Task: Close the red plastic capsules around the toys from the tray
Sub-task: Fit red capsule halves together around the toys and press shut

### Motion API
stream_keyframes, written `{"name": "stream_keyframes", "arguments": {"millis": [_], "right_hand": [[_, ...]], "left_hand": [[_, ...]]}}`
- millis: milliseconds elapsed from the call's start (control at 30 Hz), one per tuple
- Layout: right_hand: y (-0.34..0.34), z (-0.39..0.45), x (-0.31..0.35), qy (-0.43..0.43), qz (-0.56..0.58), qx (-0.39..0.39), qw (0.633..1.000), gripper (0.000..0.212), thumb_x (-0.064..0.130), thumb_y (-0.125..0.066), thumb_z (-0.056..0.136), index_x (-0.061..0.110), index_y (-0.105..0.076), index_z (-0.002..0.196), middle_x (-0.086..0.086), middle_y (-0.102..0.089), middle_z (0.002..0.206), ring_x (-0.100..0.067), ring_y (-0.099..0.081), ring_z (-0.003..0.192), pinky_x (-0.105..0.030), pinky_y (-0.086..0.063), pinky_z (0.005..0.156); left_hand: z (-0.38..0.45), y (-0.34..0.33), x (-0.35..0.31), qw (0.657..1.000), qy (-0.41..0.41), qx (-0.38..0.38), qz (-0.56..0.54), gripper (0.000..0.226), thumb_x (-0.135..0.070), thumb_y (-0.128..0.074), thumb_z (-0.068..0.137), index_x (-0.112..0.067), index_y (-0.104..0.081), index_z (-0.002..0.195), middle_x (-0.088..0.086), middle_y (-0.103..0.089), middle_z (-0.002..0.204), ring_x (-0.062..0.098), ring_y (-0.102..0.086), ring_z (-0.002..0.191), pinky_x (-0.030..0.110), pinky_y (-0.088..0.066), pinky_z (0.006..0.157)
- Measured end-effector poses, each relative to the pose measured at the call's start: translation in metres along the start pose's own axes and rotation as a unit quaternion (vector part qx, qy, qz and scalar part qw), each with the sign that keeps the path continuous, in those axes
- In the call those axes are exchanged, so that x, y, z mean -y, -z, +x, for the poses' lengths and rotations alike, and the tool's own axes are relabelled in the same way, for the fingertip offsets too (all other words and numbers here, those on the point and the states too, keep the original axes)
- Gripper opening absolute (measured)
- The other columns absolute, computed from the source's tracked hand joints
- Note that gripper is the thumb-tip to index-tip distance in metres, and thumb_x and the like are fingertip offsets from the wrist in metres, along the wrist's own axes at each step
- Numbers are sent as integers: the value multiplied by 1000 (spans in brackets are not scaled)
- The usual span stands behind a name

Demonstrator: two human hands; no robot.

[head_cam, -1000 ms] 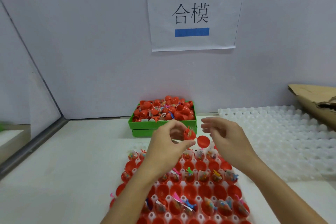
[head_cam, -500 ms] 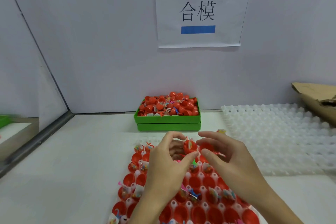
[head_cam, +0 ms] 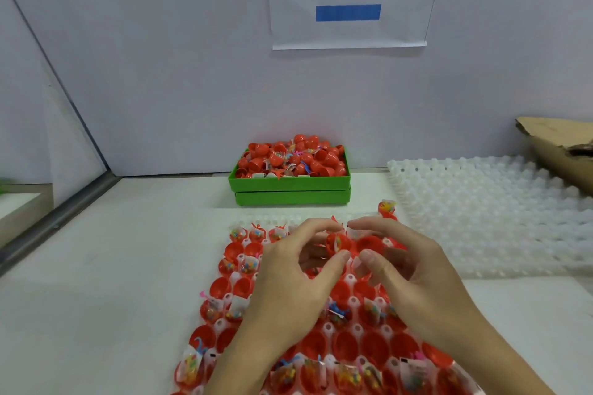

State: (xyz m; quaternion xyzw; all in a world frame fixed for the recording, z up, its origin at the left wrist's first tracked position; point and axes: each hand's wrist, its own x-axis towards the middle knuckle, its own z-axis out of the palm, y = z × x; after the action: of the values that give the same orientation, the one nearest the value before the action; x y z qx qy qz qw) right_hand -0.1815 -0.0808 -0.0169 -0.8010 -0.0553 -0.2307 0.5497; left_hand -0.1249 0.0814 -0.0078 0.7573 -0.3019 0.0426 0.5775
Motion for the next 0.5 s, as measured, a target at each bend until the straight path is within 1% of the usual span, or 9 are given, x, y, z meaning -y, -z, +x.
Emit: {"name": "stream_keyframes", "arguments": {"millis": [33,100,167,233,300,400,500], "right_hand": [[-1,0,-1,6,-3,7,1000,46,3,-63,92,44,-66,111,4,-70,98,-27,-68,72,-45,-56,66],[-1,0,-3,23,-9,23,999,51,-2,-61,92,43,-65,115,7,-67,108,-22,-68,79,-33,-55,68],[-1,0,-4,34,-11,37,999,54,-4,-60,92,42,-64,119,6,-64,111,-21,-68,87,-22,-52,71],[0,0,-5,33,-3,46,998,54,-4,-59,93,41,-63,122,4,-63,112,-21,-69,90,-20,-52,72],[1,0,-5,34,-3,53,998,53,-4,-59,93,41,-64,121,5,-62,108,-21,-70,85,-21,-53,71],[1,0,-4,38,-6,45,998,45,-4,-60,92,35,-68,112,8,-61,96,-20,-70,76,-21,-53,68],[2,0,-3,26,-9,28,999,35,-2,-60,92,30,-70,104,12,-65,88,-16,-69,69,-16,-50,63]], "left_hand": [[0,0,1,1000,2,3,-2,28,-14,-74,86,-34,-68,104,-15,-71,92,4,-71,85,17,-56,77],[0,-1,2,1000,2,3,-1,30,-12,-75,85,-35,-67,103,-18,-69,93,3,-70,86,14,-54,77],[0,-1,2,1000,0,0,0,33,-11,-76,84,-37,-65,102,-19,-68,95,1,-70,88,11,-53,77],[0,-1,2,1000,-6,-6,2,36,-10,-76,84,-39,-63,101,-20,-66,97,-1,-69,89,9,-52,75],[1,-1,2,1000,-7,-10,-2,39,-9,-77,83,-39,-60,101,-21,-66,97,-1,-69,89,9,-53,72],[1,-1,1,1000,-2,-7,-17,39,-9,-77,83,-39,-58,99,-18,-67,95,1,-69,88,10,-54,70],[0,-1,1,1000,-4,1,-8,37,-12,-76,84,-40,-59,100,-16,-69,94,0,-69,89,8,-52,70]]}}
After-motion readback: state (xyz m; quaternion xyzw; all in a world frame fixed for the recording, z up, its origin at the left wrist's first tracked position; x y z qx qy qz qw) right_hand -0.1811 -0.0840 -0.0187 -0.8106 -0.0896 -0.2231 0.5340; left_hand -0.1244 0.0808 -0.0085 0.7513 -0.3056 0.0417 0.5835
